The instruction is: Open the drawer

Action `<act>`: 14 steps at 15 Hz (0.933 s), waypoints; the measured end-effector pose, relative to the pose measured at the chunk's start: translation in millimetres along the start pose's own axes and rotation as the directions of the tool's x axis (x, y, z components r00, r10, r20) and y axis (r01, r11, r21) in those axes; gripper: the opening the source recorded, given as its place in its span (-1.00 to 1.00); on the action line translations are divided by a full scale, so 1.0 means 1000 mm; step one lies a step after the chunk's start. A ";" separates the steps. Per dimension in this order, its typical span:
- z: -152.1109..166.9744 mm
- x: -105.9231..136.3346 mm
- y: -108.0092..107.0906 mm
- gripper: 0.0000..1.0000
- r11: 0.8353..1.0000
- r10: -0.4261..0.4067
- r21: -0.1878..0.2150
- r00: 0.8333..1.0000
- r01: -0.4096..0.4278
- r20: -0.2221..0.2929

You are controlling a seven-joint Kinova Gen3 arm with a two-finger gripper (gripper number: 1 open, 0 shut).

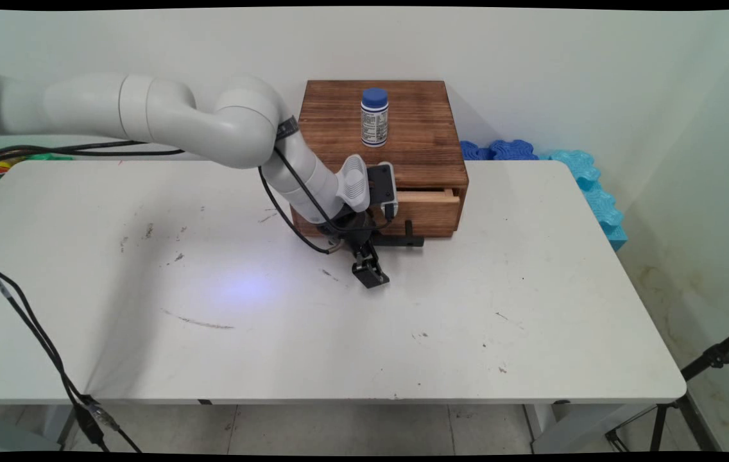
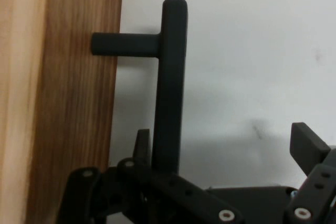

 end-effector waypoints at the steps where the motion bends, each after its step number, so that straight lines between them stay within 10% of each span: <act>1: -0.001 0.001 0.002 1.00 1.000 -0.007 -0.005 1.000 0.007 0.001; 14: -0.019 0.004 0.041 1.00 0.995 -0.062 -0.079 0.998 0.062 0.010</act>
